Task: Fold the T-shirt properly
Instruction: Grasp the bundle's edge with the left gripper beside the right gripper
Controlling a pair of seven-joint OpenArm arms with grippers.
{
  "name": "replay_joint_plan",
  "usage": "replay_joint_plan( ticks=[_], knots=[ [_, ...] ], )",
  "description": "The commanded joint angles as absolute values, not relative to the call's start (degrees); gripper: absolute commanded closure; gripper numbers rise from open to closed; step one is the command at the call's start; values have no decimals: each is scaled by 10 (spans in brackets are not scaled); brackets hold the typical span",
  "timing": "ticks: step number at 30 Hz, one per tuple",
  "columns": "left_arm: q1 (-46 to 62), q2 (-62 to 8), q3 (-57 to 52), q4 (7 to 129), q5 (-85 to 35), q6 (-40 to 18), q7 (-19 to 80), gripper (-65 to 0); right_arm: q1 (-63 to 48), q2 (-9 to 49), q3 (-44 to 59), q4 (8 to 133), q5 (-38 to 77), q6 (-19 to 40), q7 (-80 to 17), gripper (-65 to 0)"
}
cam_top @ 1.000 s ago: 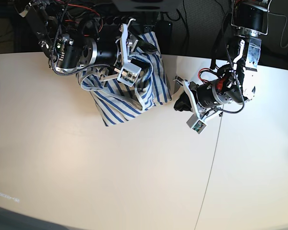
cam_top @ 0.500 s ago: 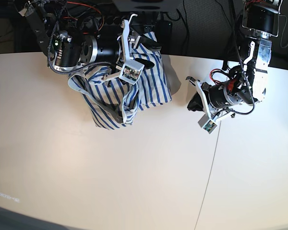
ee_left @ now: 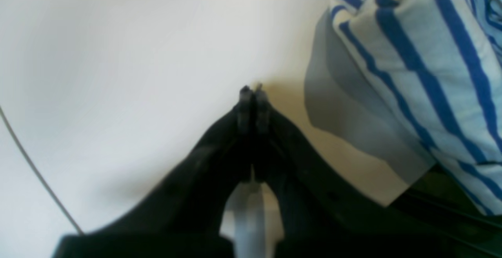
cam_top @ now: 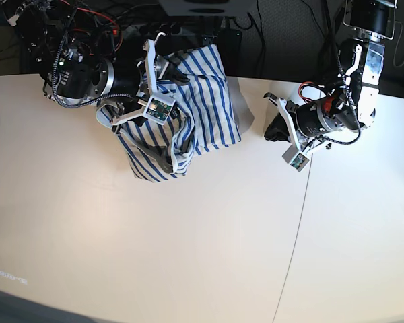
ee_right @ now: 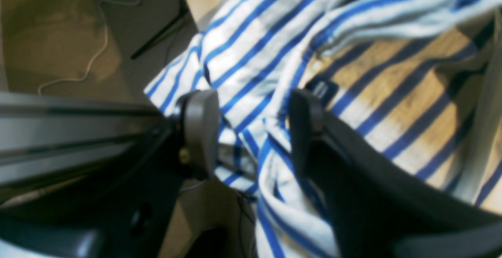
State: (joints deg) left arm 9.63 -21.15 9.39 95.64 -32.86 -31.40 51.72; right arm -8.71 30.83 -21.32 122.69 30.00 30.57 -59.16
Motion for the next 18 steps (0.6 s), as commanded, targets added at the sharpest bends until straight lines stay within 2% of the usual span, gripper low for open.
replay_joint_plan(
  ticks=[1,18],
  knots=[
    [100,-218,93,962,-324,-328,526,0,-84,314,-210,1238,303,343,-578,-291],
    [108,-218,93,962,-323,-328,516,0,-84,314,-244,1220,178,342,-553,-291]
  ],
)
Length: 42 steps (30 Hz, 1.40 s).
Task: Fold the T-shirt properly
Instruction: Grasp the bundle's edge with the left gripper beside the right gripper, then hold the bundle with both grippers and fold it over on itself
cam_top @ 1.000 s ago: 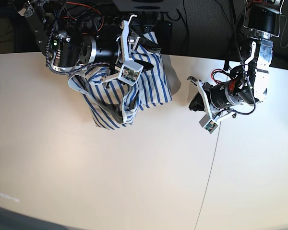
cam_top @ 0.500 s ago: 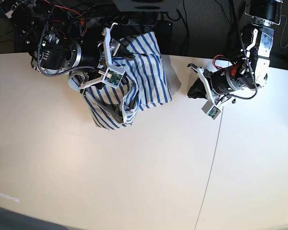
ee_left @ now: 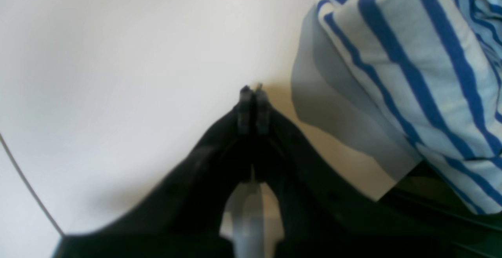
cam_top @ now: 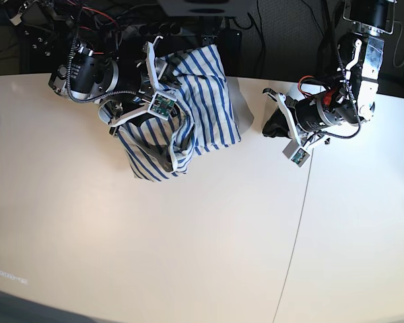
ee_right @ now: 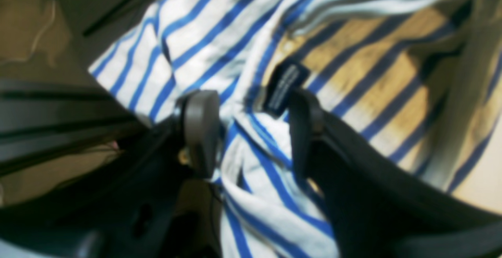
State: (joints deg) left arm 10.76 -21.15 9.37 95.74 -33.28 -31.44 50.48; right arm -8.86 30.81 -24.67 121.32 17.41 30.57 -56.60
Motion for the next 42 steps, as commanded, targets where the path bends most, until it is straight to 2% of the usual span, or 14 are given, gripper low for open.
replay_joint_plan(
  ticks=[1,4,5,9,10,30,42],
  knots=[
    [108,-218,93,962,-323,-328,516,0,-84,314,-251,1217,169,341,-550,-291],
    [108,-218,93,962,-323,-328,517,0,-84,314,-265,1215,149,332,-541,-285],
    [108,-218,93,962,-321,-328,517,0,-84,314,-265,1215,143,332,-538,-253],
    [108,-218,93,962,-319,-329,521,0,-84,314,-265,1215,139,332,-538,-26],
    [108,-218,93,962,-319,-329,524,0,-84,314,-265,1215,139,332,-538,0],
    [184,-215,93,962,-368,-342,529,0,-83,307,-265,1216,166,332,-490,0],
    [181,-139,95,962,-343,-353,527,0,-83,275,-268,1218,269,333,-498,0]
  ],
)
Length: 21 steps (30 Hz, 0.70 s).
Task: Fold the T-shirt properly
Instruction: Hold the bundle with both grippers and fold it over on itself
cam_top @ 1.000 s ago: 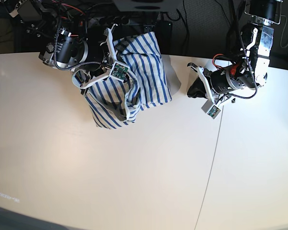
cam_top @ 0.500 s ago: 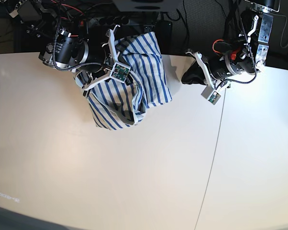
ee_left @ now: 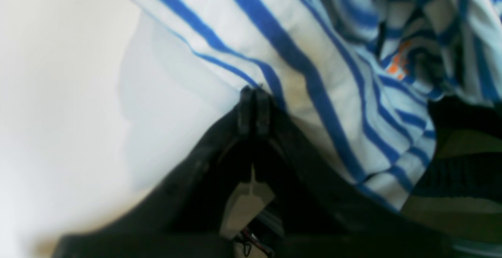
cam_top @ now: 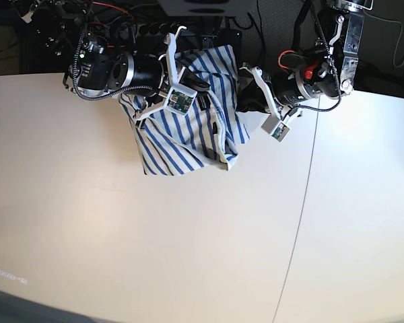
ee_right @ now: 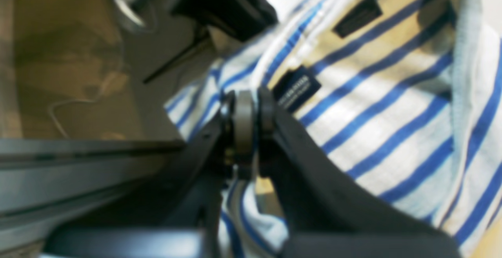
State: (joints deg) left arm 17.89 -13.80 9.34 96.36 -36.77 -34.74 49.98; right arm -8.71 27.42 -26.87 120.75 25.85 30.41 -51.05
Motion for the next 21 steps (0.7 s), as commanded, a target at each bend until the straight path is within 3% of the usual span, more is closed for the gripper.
replay_joint_plan(
  ticks=[1,21],
  knots=[
    [181,-134,95,962,-343,-353,527,0,-83,274,-268,1218,274,333,-498,0],
    [120,-74,187,962,-301,-354,512,0,-83,274,-289,1218,291,334,-506,0]
  ],
)
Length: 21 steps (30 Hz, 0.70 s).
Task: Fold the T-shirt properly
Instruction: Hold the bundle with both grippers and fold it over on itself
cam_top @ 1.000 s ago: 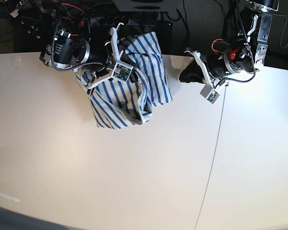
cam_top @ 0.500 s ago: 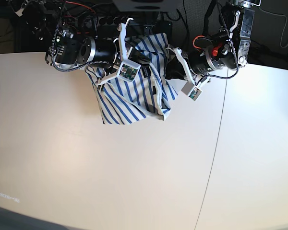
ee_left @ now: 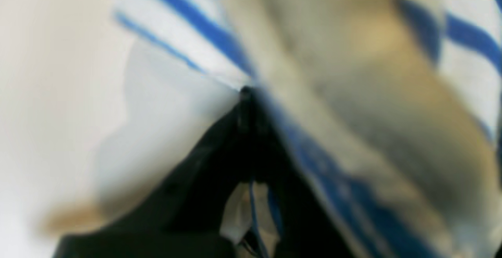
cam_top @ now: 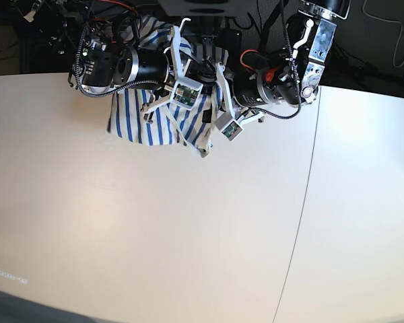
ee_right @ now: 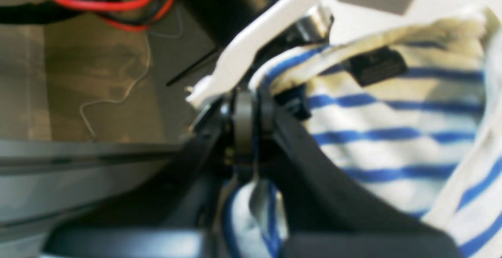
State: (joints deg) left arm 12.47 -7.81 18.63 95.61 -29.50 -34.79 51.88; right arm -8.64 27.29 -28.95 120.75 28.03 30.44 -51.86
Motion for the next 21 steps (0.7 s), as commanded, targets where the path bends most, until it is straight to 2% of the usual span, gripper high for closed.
replay_joint_plan(
  ticks=[1,13,16,21],
  knots=[
    [116,-73,187,962,-301,-354,513,0,-83,274,-289,1218,288,334,-506,0],
    [106,-52,187,962,-302,-354,513,0,-80,275,-288,1217,212,332,-510,0],
    [106,-50,187,962,-302,-354,513,0,-79,275,-288,1214,183,332,-510,-67],
    [103,-43,187,962,-304,-354,513,0,-68,274,-258,1163,155,328,-509,-66]
  ],
)
